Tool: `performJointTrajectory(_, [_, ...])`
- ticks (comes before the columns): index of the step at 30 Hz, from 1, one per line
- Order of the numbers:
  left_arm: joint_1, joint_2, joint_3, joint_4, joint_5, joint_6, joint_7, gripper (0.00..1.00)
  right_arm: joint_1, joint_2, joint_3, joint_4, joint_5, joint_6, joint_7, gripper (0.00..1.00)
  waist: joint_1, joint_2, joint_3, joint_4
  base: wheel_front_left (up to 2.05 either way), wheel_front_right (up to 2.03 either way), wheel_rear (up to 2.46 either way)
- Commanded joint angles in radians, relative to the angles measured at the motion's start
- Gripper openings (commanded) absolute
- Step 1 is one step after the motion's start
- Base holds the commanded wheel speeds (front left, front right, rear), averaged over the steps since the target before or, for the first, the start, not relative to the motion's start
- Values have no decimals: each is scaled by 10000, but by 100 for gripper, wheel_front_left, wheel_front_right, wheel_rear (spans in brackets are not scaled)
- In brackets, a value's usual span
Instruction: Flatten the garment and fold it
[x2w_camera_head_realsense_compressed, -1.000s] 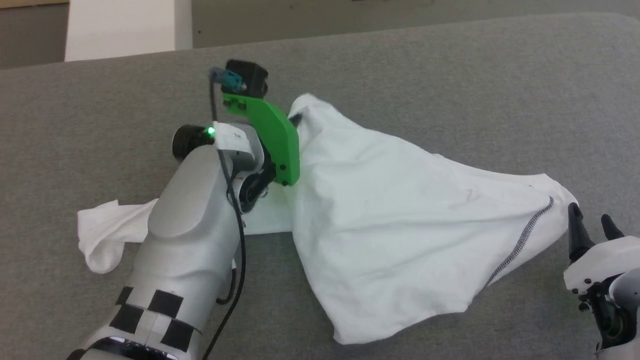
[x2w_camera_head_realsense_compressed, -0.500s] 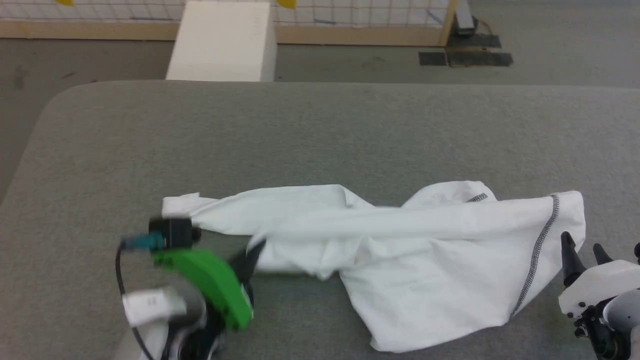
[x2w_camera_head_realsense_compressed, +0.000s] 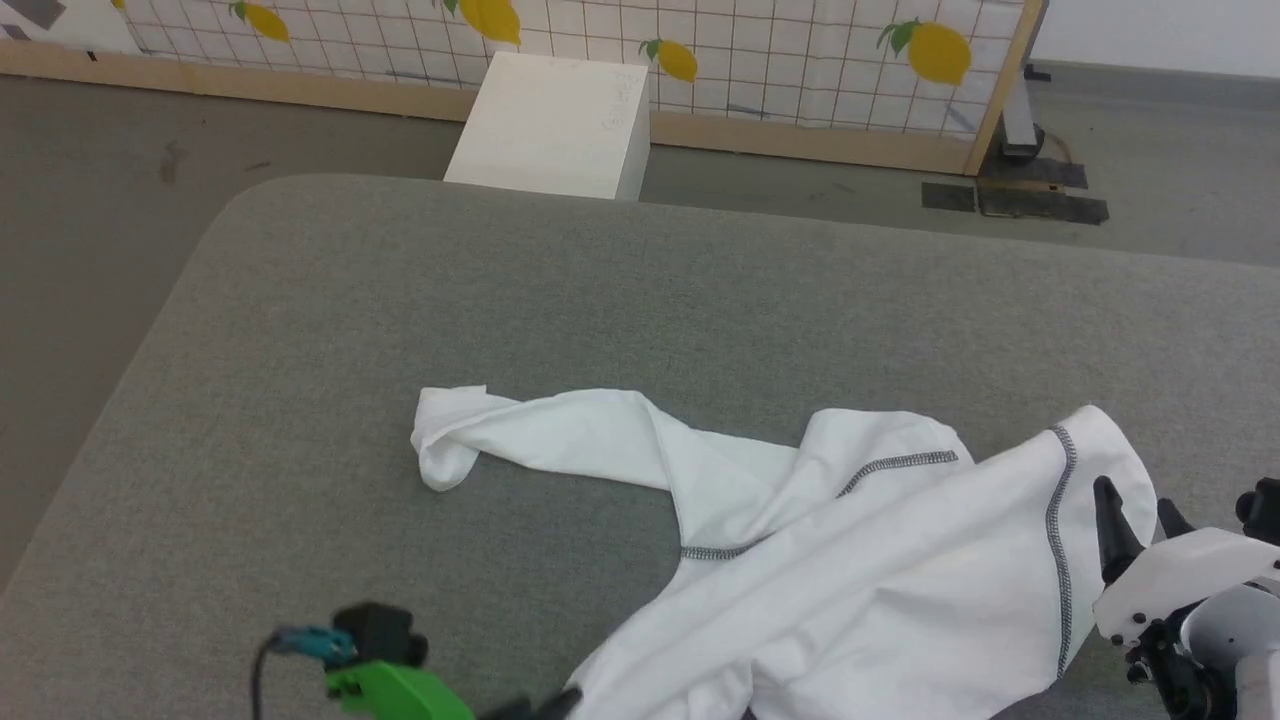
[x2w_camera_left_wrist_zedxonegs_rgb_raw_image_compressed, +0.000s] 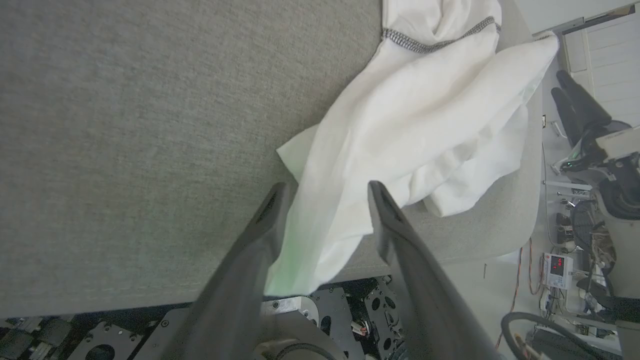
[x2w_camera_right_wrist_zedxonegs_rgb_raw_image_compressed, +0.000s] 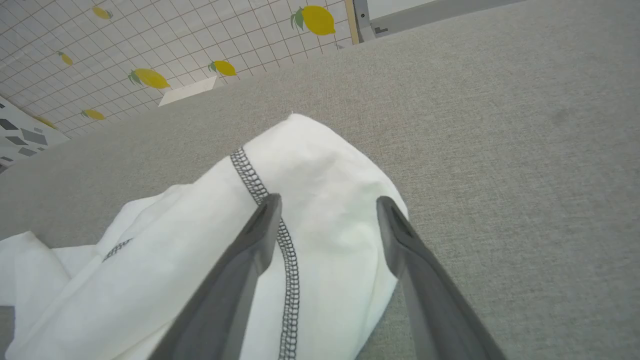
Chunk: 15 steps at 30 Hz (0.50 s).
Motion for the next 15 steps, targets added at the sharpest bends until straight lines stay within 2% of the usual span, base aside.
performJointTrajectory(1, [-513,-21,203,-217,-136,-103,-170,100,3,-9,-15,33,36,-15,-81,100,0,0,1,-113,0,0,0])
performJointTrajectory(7, [-2808,349,547,-253,977,-534,-886,100,-19,-9,-154,-34,-21,-15,-83,100,0,0,204,-528,0,0,0])
performJointTrajectory(11, [-5055,660,-245,933,2387,-1247,-970,100,-153,-9,-72,-105,30,-15,-85,100,0,0,602,-1056,0,0,0])
performJointTrajectory(15, [-6882,571,-1259,2622,3395,-1938,-988,100,-324,-9,45,-111,112,-15,-154,100,0,0,1070,-1691,0,0,0])
